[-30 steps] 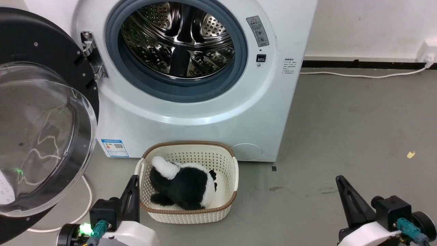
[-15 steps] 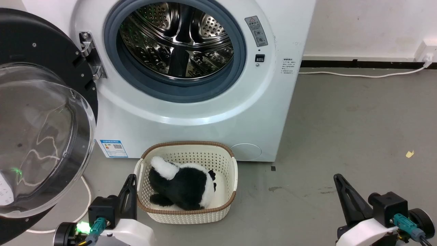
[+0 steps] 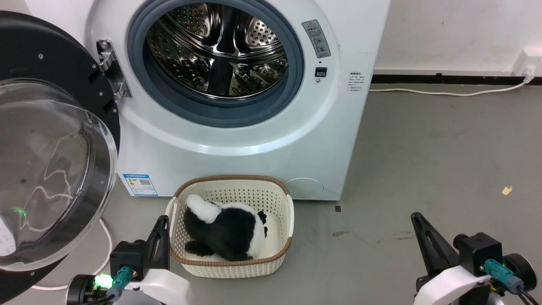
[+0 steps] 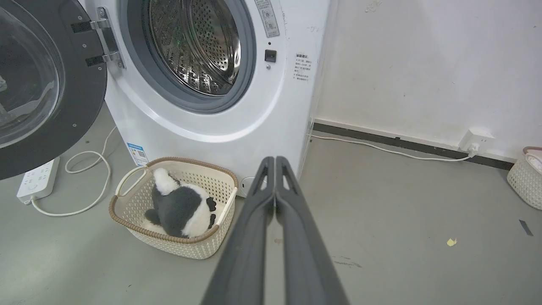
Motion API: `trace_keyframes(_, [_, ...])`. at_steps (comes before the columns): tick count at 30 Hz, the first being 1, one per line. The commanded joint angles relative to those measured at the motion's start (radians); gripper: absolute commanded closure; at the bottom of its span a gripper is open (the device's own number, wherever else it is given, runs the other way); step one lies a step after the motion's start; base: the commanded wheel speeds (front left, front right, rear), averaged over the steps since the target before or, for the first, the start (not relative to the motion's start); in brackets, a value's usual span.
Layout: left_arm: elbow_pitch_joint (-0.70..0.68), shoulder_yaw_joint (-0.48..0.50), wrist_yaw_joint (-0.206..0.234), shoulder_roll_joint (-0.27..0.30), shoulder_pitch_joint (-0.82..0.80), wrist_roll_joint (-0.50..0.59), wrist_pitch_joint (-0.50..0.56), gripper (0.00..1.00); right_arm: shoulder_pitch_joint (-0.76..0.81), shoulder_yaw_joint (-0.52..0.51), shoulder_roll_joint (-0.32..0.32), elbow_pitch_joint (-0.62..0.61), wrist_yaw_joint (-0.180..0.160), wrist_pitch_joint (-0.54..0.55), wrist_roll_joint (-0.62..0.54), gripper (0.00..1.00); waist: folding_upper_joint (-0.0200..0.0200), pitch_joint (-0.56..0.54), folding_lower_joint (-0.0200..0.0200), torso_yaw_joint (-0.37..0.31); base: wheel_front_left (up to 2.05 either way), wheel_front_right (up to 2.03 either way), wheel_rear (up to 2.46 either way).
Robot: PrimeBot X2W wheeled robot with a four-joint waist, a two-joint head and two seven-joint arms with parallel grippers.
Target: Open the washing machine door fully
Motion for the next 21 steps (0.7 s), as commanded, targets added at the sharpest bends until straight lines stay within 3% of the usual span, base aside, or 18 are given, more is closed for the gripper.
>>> trace_keyframes(1, [-0.004,0.005,-0.005,-0.001,-0.016,0.009,0.000,1.00,-0.012,0.000,0.002,0.002,0.001,0.001,-0.008,1.00,-0.0001,0.000,0.0000,0.000,0.00,0.00,0.00])
trace_keyframes(21, [-0.004,0.005,-0.005,-0.001,-0.016,0.009,0.000,1.00,-0.012,0.000,0.002,0.002,0.001,0.001,-0.008,1.00,-0.0001,0.000,0.0000,0.000,0.00,0.00,0.00])
